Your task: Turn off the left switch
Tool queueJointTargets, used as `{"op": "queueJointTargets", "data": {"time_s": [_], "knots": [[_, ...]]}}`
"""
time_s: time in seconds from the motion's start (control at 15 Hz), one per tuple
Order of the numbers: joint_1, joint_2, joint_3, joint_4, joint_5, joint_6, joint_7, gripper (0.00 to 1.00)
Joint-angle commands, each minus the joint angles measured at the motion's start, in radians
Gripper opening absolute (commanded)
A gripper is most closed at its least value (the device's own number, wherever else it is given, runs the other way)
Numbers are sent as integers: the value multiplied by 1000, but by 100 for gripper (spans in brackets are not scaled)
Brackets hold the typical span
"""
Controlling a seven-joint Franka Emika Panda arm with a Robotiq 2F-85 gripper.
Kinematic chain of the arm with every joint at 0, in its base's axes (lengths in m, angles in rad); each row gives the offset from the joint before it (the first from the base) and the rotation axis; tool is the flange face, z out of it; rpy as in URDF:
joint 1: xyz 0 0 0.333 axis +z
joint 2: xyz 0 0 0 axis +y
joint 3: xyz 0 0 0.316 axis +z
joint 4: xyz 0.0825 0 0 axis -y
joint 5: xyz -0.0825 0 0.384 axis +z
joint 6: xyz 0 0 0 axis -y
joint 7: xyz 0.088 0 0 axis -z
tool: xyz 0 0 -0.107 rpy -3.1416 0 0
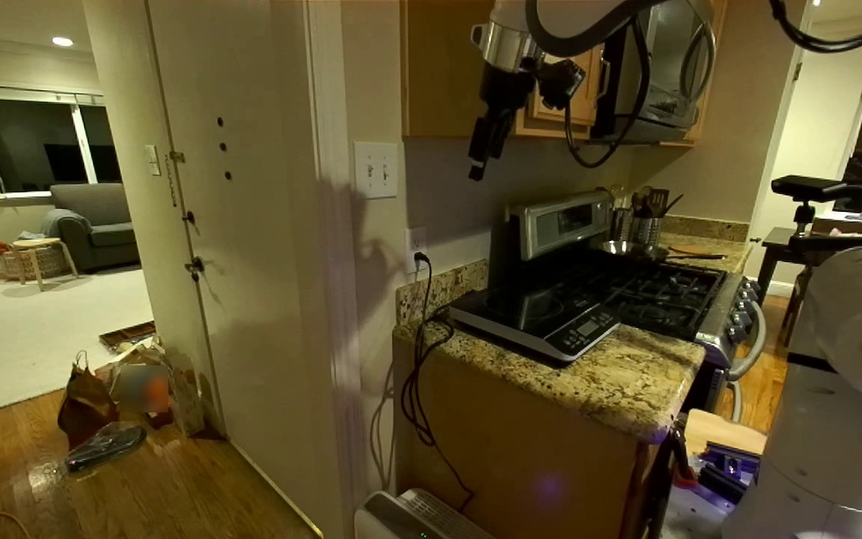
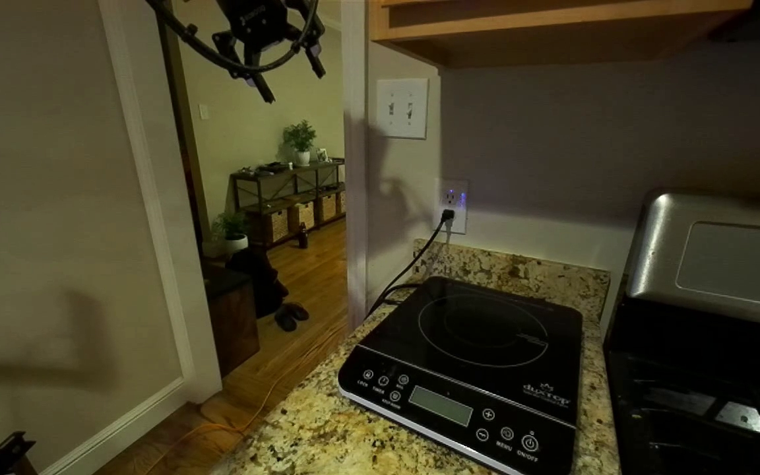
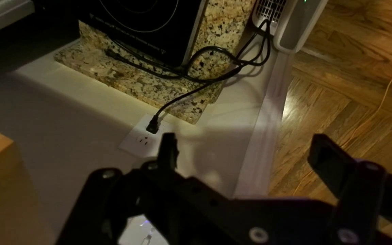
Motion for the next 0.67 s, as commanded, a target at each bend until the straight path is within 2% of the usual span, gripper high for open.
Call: {"op": "queueJointTargets", "data": {"time_s": [0.0,0.2,0.27,0.33,0.4,0.6], "knots": [[-39,-26,22,-16,12,9,174,100],[-66,-16,19,-7,28,3,299,100],[-61,-26,3,-19,49,38,305,100],[-54,-38,-11,-33,38,85,255,100],[-58,-2,11,2,29,24,261,100],[-61,-4,3,2,31,53,259,100]]}}
